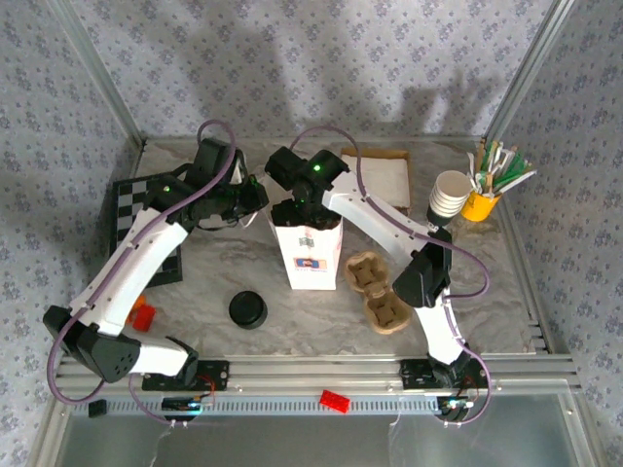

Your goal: Pack the takeout coffee

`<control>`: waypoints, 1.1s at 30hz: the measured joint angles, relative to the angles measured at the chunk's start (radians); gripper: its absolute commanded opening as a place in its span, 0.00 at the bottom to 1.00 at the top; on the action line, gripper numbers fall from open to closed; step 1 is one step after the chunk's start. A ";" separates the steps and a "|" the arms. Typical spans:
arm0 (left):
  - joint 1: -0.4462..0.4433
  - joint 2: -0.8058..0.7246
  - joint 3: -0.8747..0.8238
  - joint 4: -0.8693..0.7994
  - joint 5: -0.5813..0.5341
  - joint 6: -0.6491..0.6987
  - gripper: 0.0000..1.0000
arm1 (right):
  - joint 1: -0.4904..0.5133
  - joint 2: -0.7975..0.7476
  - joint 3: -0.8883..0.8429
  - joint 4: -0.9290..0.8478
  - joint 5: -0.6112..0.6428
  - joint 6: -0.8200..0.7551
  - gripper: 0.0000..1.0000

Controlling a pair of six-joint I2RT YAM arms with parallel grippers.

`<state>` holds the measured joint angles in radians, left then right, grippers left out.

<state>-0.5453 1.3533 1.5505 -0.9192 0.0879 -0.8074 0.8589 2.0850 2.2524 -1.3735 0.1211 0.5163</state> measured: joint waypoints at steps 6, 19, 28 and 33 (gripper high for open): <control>0.000 0.003 0.005 -0.002 0.000 0.000 0.17 | 0.000 -0.004 0.000 0.000 0.004 0.000 1.00; -0.001 0.004 0.011 -0.003 0.000 0.004 0.19 | 0.001 -0.017 0.011 -0.008 0.004 0.000 1.00; -0.001 0.004 0.014 -0.005 -0.004 0.007 0.23 | 0.001 -0.019 0.011 -0.011 0.004 0.000 1.00; -0.001 0.004 0.024 -0.006 -0.008 0.008 0.24 | 0.001 -0.025 0.025 -0.016 0.003 0.000 0.98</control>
<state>-0.5461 1.3575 1.5742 -0.9257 0.0803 -0.7998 0.8600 2.0602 2.2772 -1.3899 0.1242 0.5167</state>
